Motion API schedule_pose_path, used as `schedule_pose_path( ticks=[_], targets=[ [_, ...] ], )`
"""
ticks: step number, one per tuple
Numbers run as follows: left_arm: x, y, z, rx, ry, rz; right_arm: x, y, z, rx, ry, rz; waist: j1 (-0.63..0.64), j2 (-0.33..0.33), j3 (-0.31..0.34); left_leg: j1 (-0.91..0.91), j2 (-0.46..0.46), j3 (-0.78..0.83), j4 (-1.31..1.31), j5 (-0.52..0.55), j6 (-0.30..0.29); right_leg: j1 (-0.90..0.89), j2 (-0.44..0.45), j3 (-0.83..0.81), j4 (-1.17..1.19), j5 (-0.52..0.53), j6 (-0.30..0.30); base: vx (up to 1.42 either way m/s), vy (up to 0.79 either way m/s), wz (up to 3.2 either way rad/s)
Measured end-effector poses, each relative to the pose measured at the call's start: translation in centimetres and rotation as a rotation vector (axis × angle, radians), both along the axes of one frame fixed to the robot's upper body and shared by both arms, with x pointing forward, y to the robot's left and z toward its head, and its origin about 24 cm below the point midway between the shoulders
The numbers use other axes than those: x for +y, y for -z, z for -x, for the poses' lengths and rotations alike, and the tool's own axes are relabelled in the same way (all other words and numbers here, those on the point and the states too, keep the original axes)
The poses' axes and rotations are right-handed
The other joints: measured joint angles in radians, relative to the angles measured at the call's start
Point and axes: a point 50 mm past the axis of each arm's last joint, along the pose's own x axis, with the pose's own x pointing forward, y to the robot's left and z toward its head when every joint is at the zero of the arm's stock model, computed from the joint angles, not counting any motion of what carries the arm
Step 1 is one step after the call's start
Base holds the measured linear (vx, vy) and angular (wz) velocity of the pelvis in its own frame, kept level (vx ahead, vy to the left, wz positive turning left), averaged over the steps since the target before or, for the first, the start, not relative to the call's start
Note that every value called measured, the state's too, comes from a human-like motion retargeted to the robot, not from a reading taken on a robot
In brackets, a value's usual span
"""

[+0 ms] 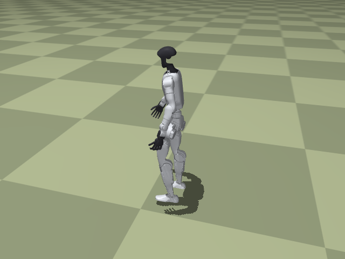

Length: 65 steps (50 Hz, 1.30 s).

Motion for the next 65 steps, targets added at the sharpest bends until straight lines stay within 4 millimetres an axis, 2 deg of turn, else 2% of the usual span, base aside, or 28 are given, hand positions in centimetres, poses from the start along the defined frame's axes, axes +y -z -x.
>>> schedule_pose_path(
  ticks=[3, 5, 8, 11, 14, 18, 22, 25, 27, 29, 38, 45, 65],
  targets=[
    [3.0, -3.2, -2.9, -0.131, 0.174, -0.112, -2.9, -5.3, -3.4, -0.175, -0.187, 0.238, 0.005, 0.037, -0.001, 0.035, 0.042, -0.015, -0.145, 0.061, -0.046, 0.036, 0.038, 0.000, -0.004, -0.019, -0.010, 0.25, 0.16, -0.18],
    [4.9, -6.2, -5.3, -0.224, 0.319, -0.218, -4.7, -9.2, -4.9, -0.258, -0.317, 0.406, -0.005, 0.043, -0.013, 0.043, 0.047, -0.034, -0.176, 0.076, -0.061, 0.047, 0.045, -0.012, -0.002, -0.031, -0.010, 0.20, 0.15, 0.25],
    [7.4, -12.3, -9.5, -0.369, 0.537, -0.427, -6.9, -15.3, -6.5, -0.331, -0.490, 0.670, -0.032, 0.041, -0.038, 0.046, 0.039, -0.056, -0.182, 0.067, -0.070, 0.047, 0.043, -0.037, 0.014, -0.051, -0.013, 0.16, 0.14, 0.43],
    [8.6, -19.6, -13.1, -0.520, 0.722, -0.669, -8.2, -21.5, -7.3, -0.380, -0.619, 0.926, -0.062, 0.044, -0.058, 0.051, 0.038, -0.071, -0.193, 0.056, -0.079, 0.036, 0.045, -0.055, 0.046, -0.068, -0.026, 0.13, 0.14, 0.41],
    [8.5, -27.1, -15.4, -0.669, 0.855, -0.898, -8.4, -27.4, -7.5, -0.433, -0.709, 1.146, -0.090, 0.058, -0.068, 0.063, 0.046, -0.085, -0.214, 0.056, -0.090, 0.014, 0.055, -0.049, 0.094, -0.058, -0.049, 0.11, 0.14, 0.28],
    [6.9, -35.6, -16.4, -0.830, 0.980, -1.138, -7.3, -34.0, -7.0, -0.500, -0.802, 1.366, -0.119, 0.090, -0.079, 0.081, 0.068, -0.095, -0.237, 0.059, -0.112, -0.039, 0.072, -0.011, 0.187, -0.065, -0.078, 0.11, 0.11, 0.10],
    [5.0, -41.5, -16.0, -0.952, 1.060, -1.308, -5.7, -38.5, -6.1, -0.523, -0.879, 1.537, -0.144, 0.103, -0.086, 0.093, 0.071, -0.089, -0.247, 0.044, -0.147, -0.066, 0.023, -0.081, 0.164, -0.141, -0.068, 0.12, 0.04, 0.03],
    [4.0, -44.3, -15.3, -0.997, 1.108, -1.406, -4.7, -40.5, -5.5, -0.501, -0.935, 1.629, -0.156, 0.093, -0.091, 0.101, 0.049, -0.080, -0.249, 0.026, -0.159, -0.064, -0.038, -0.172, 0.092, -0.091, -0.030, 0.12, -0.01, 0.00],
    [3.6, -45.3, -15.0, -0.998, 1.135, -1.453, -4.2, -41.1, -5.2, -0.471, -0.974, 1.662, -0.159, 0.082, -0.098, 0.105, 0.032, -0.075, -0.249, 0.015, -0.157, -0.060, -0.060, -0.176, 0.066, -0.024, -0.006, 0.11, -0.03, -0.04],
    [3.6, -45.9, -14.7, -0.984, 1.151, -1.481, -3.8, -41.5, -4.9, -0.436, -1.009, 1.683, -0.158, 0.076, -0.108, 0.107, 0.023, -0.069, -0.248, 0.008, -0.154, -0.056, -0.070, -0.168, 0.056, -0.005, 0.012, 0.10, -0.04, -0.12],
    [4.7, -45.9, -14.1, -0.894, 1.162, -1.475, -3.7, -41.8, -4.3, -0.329, -1.075, 1.699, -0.150, 0.073, -0.142, 0.116, 0.022, -0.050, -0.233, -0.009, -0.132, -0.032, -0.070, -0.164, 0.030, -0.023, 0.018, 0.09, -0.07, -0.10],
    [5.3, -45.3, -13.5, -0.857, 1.174, -1.470, -4.0, -42.2, -3.8, -0.343, -1.047, 1.713, -0.158, 0.081, -0.154, 0.127, 0.067, -0.047, -0.227, -0.014, -0.155, -0.047, -0.027, -0.180, 0.095, -0.077, 0.028, 0.06, -0.14, -0.01],
    [5.2, -46.8, -12.2, -0.894, 1.149, -1.531, -3.5, -43.3, -2.3, -0.397, -1.024, 1.761, -0.162, 0.064, -0.143, 0.135, 0.081, -0.040, -0.230, -0.017, -0.150, -0.040, -0.013, -0.180, 0.087, -0.093, 0.028, 0.01, -0.01, 0.00]
  ],
)
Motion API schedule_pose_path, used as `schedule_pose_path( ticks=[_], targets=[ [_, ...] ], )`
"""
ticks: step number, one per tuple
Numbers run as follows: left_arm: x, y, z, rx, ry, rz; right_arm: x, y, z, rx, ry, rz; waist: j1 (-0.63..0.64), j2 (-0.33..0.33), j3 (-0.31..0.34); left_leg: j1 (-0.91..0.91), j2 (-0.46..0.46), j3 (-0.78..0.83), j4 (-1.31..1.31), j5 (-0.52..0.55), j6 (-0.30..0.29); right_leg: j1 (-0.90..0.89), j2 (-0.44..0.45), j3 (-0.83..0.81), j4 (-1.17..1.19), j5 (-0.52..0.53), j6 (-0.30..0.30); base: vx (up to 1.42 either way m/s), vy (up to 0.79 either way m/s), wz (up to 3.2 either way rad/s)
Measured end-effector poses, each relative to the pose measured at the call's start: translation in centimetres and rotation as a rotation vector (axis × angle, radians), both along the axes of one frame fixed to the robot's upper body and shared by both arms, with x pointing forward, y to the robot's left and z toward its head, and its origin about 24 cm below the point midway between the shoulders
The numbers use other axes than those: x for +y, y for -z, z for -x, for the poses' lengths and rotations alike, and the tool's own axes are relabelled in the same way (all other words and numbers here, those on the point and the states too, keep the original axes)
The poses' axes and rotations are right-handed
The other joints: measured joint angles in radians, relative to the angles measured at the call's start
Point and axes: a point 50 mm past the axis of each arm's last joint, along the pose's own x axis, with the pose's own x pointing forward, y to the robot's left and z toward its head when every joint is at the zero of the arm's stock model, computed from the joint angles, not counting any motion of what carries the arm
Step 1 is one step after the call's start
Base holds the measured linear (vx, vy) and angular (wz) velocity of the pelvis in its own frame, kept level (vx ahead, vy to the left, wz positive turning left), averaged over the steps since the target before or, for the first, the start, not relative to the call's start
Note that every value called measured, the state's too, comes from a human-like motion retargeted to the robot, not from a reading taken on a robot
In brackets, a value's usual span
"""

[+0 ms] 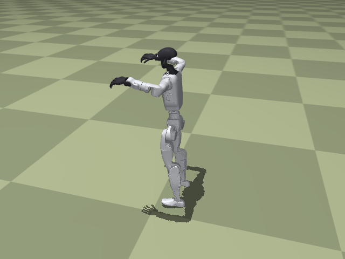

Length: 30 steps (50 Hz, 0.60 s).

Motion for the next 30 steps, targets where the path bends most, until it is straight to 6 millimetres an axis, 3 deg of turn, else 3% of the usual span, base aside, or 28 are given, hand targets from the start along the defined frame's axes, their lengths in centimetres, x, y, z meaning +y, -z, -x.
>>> schedule_pose_path(
  ticks=[30],
  targets=[
    [-0.2, -0.9, 0.5, -0.022, 0.003, -0.014, -0.1, -1.0, 1.2, -0.028, 0.012, 0.009, 0.010, 0.001, 0.016, 0.003, 0.000, 0.003, -0.001, -0.003, -0.001, 0.001, 0.000, 0.003, 0.000, 0.000, 0.000, 0.00, 0.00, 0.00]
  ],
)
